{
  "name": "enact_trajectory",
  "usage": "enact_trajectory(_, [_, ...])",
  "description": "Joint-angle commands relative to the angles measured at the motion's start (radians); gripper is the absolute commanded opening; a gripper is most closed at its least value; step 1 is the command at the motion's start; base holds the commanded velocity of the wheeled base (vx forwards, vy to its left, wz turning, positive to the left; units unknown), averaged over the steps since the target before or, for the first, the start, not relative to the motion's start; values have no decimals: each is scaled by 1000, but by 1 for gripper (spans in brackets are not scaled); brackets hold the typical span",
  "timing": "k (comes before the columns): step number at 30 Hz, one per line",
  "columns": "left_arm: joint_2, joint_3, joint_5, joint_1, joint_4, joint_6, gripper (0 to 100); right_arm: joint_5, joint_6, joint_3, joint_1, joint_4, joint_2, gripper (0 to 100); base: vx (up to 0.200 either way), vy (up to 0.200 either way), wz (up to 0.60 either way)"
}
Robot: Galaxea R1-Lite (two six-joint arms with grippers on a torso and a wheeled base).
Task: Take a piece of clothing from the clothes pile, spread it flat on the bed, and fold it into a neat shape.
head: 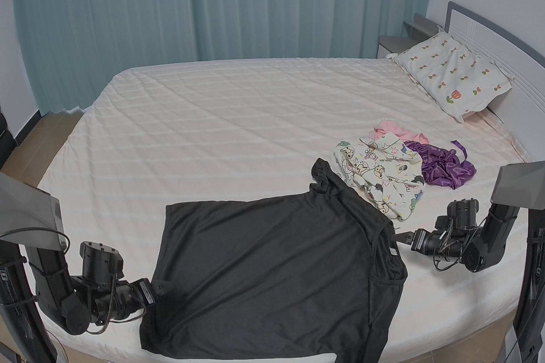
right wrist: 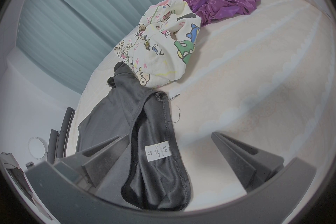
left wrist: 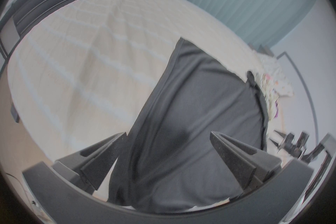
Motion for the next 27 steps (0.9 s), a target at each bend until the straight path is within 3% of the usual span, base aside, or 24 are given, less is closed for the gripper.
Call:
enact_trajectory(1, [-22,-79,-29,57,-22,-29,100,0,0,2,8,-1,-5,100,0,0,0])
enact_trajectory(2, [-11,-157,-23,55,-16,-98,100,0,0,2,12,-1,-5,100,0,0,0])
enact_trajectory(5, [-8,-232,-22,57,3,-129,100,-2,2,4,21,-1,-5,100,0,0,0])
enact_trajectory(11, [84,-547,-23,53,247,-132,100,-2,0,8,35,-8,6,100,0,0,0])
enact_trajectory(15, [189,-719,-16,55,299,-129,100,-3,0,36,61,-51,7,100,0,0,0])
enact_trajectory(22, [360,-1002,80,53,406,-129,100,-5,-1,65,77,-99,21,100,0,0,0])
enact_trajectory(27, [413,-1090,112,53,484,-127,100,-5,-1,61,86,-105,44,100,0,0,0])
